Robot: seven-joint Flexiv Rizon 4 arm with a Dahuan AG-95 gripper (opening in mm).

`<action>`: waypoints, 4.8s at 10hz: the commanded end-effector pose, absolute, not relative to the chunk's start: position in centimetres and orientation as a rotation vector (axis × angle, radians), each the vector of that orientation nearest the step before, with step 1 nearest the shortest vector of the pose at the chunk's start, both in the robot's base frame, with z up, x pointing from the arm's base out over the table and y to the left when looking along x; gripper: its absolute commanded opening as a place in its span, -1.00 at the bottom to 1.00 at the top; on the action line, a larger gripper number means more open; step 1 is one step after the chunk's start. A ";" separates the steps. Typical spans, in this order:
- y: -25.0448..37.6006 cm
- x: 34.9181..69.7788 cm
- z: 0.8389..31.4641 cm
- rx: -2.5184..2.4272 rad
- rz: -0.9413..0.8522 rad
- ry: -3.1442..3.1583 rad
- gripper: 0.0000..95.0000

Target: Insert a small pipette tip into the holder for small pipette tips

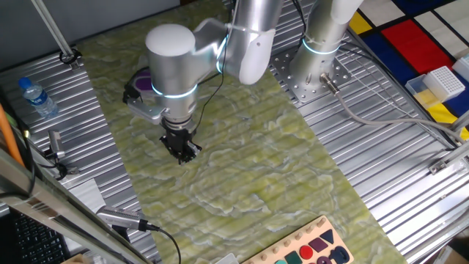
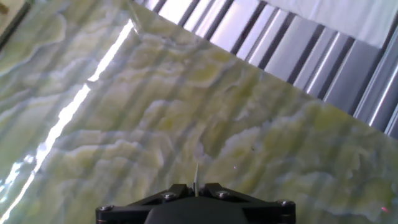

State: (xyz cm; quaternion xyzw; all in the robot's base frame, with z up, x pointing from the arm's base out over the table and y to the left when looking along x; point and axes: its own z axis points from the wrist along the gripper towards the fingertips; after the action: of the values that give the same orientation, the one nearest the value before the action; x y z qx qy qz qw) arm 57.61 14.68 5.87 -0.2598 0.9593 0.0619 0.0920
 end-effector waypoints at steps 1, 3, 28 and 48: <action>14.5 57.3 5.9 -0.725 0.175 2.869 -0.60; 14.4 57.3 5.3 -0.697 0.172 2.881 -0.60; 14.9 56.6 1.5 -0.700 0.144 2.864 -0.60; 14.9 56.6 1.1 -0.703 0.138 2.858 -1.00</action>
State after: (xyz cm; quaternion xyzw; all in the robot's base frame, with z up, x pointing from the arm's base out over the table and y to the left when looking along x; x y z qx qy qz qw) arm 56.54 14.97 1.13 -0.2374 0.9654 0.0470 0.0975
